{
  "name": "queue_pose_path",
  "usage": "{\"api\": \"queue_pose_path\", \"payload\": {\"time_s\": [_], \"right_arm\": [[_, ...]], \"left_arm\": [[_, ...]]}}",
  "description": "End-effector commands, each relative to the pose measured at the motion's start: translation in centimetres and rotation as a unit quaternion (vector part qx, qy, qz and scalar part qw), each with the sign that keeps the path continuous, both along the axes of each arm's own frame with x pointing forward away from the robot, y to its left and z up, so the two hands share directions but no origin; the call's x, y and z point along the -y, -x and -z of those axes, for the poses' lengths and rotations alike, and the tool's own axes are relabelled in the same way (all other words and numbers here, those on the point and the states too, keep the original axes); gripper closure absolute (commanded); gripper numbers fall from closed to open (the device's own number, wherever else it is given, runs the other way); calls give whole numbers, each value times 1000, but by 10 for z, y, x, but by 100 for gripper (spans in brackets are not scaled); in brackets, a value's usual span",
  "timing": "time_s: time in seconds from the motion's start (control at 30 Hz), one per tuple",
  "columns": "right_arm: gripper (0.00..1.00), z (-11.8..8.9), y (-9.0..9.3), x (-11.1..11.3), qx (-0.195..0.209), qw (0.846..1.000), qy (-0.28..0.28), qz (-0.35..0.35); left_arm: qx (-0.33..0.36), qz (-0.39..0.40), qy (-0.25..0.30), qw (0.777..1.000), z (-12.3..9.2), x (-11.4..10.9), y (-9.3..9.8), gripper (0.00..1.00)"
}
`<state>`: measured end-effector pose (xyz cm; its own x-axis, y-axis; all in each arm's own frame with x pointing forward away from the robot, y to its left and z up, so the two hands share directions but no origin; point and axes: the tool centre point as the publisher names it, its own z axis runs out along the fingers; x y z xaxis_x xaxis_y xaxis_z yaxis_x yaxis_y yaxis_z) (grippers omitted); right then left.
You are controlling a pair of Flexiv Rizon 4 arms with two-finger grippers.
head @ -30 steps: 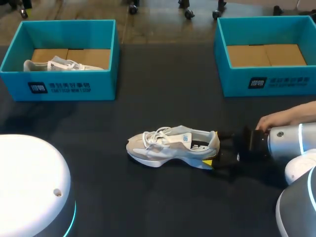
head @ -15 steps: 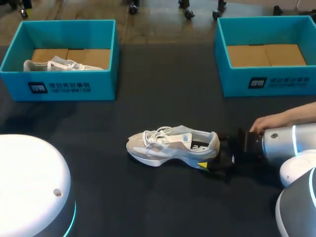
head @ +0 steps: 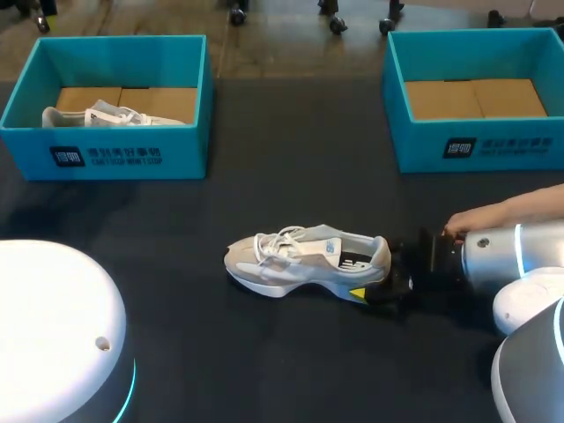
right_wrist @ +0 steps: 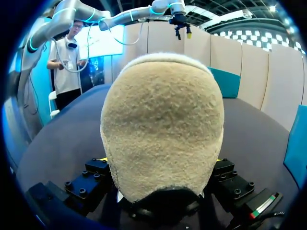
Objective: Take the shoe out of the shoebox, open the shoe tongue, remove and reinsert the insole, then place the shoe into the shoebox
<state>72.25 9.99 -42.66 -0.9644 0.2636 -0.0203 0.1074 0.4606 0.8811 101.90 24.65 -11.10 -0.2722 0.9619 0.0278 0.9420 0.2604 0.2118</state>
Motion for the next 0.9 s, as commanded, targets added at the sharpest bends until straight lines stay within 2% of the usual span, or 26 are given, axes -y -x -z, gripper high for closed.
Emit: {"api": "queue_pose_path", "payload": {"time_s": [0.03,0.6,0.9], "right_arm": [[100,0,0,-1,2,1000,2,-7],[100,-10,-11,10,13,999,18,-38],[100,-7,-21,16,3,998,23,-60]], "left_arm": [[1,0,-1,1000,0,0,1,0],[1,0,-1,1000,0,0,1,0],[1,0,-1,1000,0,0,1,0]]}}
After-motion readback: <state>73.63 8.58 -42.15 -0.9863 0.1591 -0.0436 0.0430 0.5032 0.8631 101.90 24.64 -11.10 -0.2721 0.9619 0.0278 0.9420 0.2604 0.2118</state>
